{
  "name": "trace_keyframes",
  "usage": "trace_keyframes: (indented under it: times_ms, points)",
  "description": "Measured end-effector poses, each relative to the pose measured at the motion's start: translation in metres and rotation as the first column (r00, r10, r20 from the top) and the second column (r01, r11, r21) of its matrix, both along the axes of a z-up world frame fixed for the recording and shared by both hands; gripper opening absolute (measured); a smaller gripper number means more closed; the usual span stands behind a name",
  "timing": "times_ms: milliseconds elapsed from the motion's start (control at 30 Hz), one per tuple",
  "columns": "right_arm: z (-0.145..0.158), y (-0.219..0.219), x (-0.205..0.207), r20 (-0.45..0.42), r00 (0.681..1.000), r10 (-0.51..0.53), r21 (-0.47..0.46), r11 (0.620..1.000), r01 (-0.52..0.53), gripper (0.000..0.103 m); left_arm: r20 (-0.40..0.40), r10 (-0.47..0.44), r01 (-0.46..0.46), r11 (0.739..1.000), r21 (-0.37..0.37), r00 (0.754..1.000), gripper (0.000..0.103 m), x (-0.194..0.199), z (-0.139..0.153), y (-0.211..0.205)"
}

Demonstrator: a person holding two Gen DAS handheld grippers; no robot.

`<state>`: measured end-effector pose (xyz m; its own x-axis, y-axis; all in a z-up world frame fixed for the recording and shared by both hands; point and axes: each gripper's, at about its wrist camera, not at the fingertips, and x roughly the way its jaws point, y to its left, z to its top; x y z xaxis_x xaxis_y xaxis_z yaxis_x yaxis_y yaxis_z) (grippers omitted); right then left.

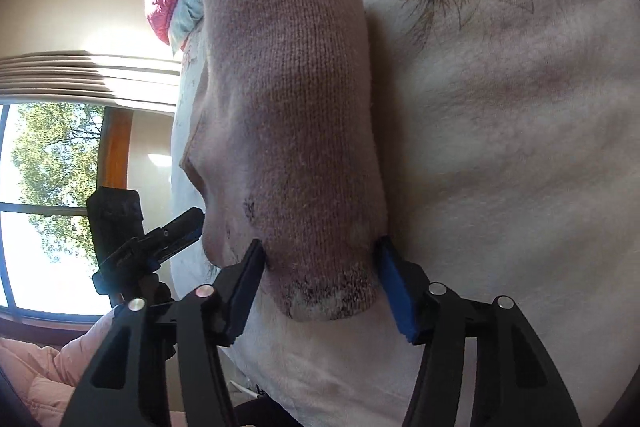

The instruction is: Fold small clothes

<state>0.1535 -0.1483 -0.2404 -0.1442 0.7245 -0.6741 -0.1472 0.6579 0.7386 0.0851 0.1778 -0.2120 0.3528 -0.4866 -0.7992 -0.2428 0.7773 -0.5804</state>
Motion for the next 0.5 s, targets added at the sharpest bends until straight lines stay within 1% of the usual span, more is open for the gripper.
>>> trace_keyframes:
  times_ms: [67,133,167,200,233,267,300,333,400,433,467,500]
  points:
    - [-0.001,-0.002,-0.001,0.004,1.000,-0.006,-0.008,1.000,0.006,0.049,-0.043,-0.009,0.010,0.999,0.030,0.999,0.055,-0.001,-0.011,-0.008]
    - [-0.003,0.005,0.000,0.022,1.000,0.019,-0.059,0.998,-0.018,0.048,-0.083,0.006,-0.002,0.999,0.040,0.997,0.056,0.000,-0.023,-0.011]
    - [-0.006,0.009,0.000,0.027,0.999,0.029,-0.090,0.996,-0.026,0.050,-0.101,0.021,-0.017,0.999,0.036,0.995,0.057,0.000,-0.028,-0.010]
    - [-0.009,0.012,-0.001,0.012,0.999,0.033,-0.113,0.993,-0.032,0.054,-0.112,0.035,-0.031,0.999,0.037,0.993,0.057,0.002,-0.030,-0.009]
    - [-0.010,0.015,-0.002,0.007,0.999,0.040,-0.125,0.991,-0.038,0.055,-0.118,0.045,-0.040,0.998,0.044,0.992,0.057,0.006,-0.028,-0.011]
    - [-0.007,0.016,-0.004,0.017,0.999,0.046,-0.147,0.988,-0.043,0.059,-0.126,0.051,-0.045,0.998,0.055,0.991,0.057,0.007,-0.026,-0.012]
    - [-0.001,0.017,-0.007,0.033,0.998,0.054,-0.179,0.983,-0.047,0.064,-0.130,0.056,-0.048,0.997,0.062,0.990,0.055,0.009,-0.021,-0.014]
    - [0.007,0.020,-0.008,0.056,0.996,0.065,-0.215,0.975,-0.051,0.067,-0.128,0.058,-0.049,0.996,0.072,0.990,0.055,0.011,-0.013,-0.018]
    - [0.025,0.023,-0.013,0.106,0.990,0.092,-0.289,0.956,-0.058,0.077,-0.123,0.061,-0.048,0.993,0.107,0.991,0.055,0.003,-0.002,-0.015]
    - [0.034,0.025,-0.016,0.130,0.986,0.103,-0.317,0.947,-0.057,0.079,-0.115,0.065,-0.052,0.992,0.115,0.991,0.055,0.002,0.007,-0.014]
    - [0.042,0.025,-0.019,0.146,0.983,0.110,-0.342,0.938,-0.054,0.084,-0.105,0.072,-0.059,0.990,0.125,0.992,0.056,0.000,0.017,-0.015]
    - [0.050,0.025,-0.022,0.158,0.981,0.115,-0.371,0.927,-0.049,0.087,-0.094,0.078,-0.064,0.988,0.140,0.993,0.058,-0.002,0.027,-0.015]
